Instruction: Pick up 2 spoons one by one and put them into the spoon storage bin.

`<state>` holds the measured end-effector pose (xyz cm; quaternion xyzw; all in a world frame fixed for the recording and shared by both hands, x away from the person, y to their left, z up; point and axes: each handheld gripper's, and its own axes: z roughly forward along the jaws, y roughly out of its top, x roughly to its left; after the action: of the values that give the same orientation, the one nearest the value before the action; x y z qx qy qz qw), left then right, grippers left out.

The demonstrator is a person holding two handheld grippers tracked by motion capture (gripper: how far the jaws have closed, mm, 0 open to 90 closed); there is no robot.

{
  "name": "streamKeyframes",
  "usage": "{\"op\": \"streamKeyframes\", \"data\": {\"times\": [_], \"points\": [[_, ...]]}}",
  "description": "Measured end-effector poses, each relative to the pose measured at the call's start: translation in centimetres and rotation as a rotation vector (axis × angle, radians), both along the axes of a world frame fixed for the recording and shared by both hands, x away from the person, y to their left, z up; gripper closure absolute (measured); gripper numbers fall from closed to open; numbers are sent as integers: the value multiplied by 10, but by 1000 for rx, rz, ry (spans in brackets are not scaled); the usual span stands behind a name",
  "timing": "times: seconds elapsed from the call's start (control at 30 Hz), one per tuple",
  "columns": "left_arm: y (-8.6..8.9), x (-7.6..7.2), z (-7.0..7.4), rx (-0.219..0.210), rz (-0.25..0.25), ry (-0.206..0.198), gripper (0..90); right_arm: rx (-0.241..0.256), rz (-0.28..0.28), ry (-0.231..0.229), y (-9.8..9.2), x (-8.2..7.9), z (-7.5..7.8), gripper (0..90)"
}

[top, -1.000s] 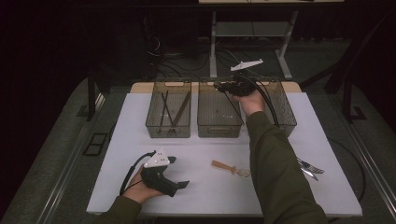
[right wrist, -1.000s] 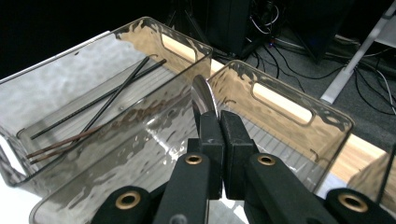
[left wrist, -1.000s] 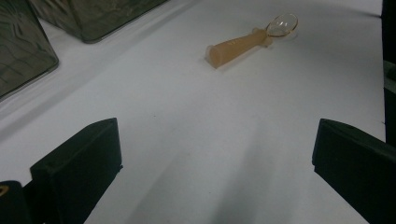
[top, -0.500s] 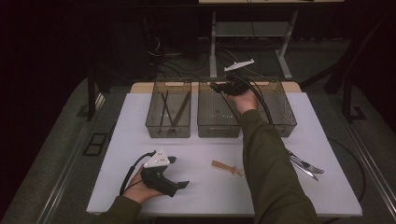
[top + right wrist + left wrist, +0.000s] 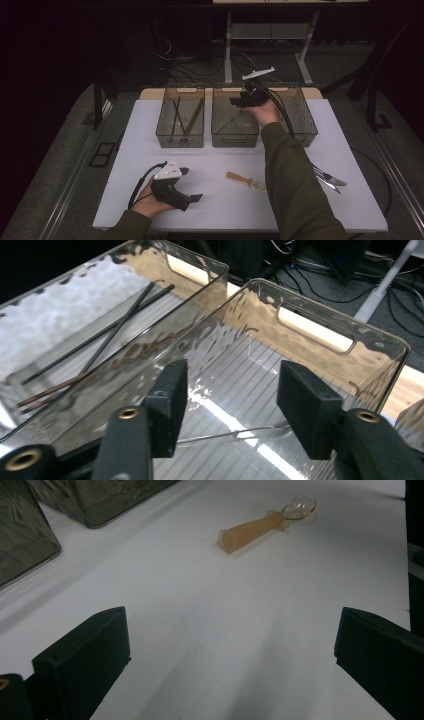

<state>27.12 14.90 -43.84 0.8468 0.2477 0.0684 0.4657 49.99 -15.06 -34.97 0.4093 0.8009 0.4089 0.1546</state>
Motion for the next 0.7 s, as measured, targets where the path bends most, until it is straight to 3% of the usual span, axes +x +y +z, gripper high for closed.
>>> {"op": "streamKeyframes", "data": {"times": [0.37,0.7], "points": [[0,0,0,3,3,2,4,54,38,7,-25,-39,3,367],[1,1,-1,12,11,6,4,45,83,-8,-50,-78,2,338]]}}
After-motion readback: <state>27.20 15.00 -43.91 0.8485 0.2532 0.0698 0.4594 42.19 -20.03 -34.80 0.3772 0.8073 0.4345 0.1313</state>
